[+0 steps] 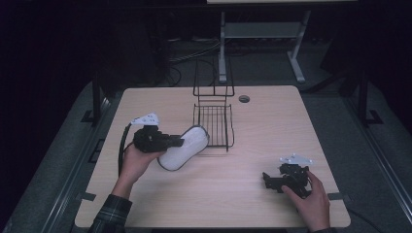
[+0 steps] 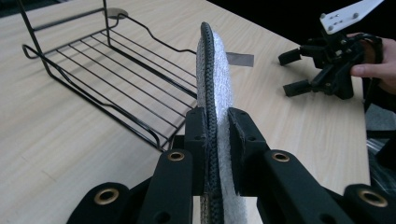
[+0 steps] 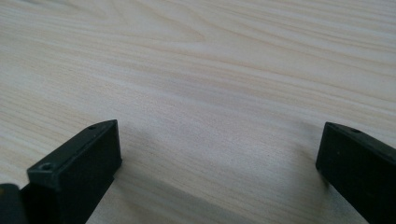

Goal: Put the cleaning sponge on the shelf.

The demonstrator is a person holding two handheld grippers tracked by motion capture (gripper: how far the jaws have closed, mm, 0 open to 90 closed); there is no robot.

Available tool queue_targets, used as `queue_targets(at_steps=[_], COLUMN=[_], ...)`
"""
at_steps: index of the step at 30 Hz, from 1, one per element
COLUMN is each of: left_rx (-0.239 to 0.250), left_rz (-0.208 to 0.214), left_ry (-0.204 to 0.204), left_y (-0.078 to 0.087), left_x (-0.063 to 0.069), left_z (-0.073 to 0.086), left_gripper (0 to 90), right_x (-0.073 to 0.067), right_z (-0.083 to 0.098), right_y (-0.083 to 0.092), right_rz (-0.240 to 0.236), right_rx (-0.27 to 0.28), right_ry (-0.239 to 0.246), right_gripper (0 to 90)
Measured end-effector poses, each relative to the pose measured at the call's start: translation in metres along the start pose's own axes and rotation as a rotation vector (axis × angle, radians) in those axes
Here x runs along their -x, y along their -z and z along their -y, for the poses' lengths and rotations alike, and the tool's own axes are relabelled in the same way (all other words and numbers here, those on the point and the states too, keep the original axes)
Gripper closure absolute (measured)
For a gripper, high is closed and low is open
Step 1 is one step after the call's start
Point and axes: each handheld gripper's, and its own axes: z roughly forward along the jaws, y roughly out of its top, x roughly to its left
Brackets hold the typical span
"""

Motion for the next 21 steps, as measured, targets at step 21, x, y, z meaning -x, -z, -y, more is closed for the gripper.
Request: queue_targets(at_steps=[21], left_rx=[0.017], left_rz=[-0.020], left_ry=[0.015], left_y=[-0.035], left_x=[-0.033], left_z=[-0.026], left_gripper=[78.4], right_x=[0.000], right_z=[0.000], right_y=[0.000], right_rz=[0.001], right_rx=[0.000], right_ry=[0.000], right_gripper=[0.0])
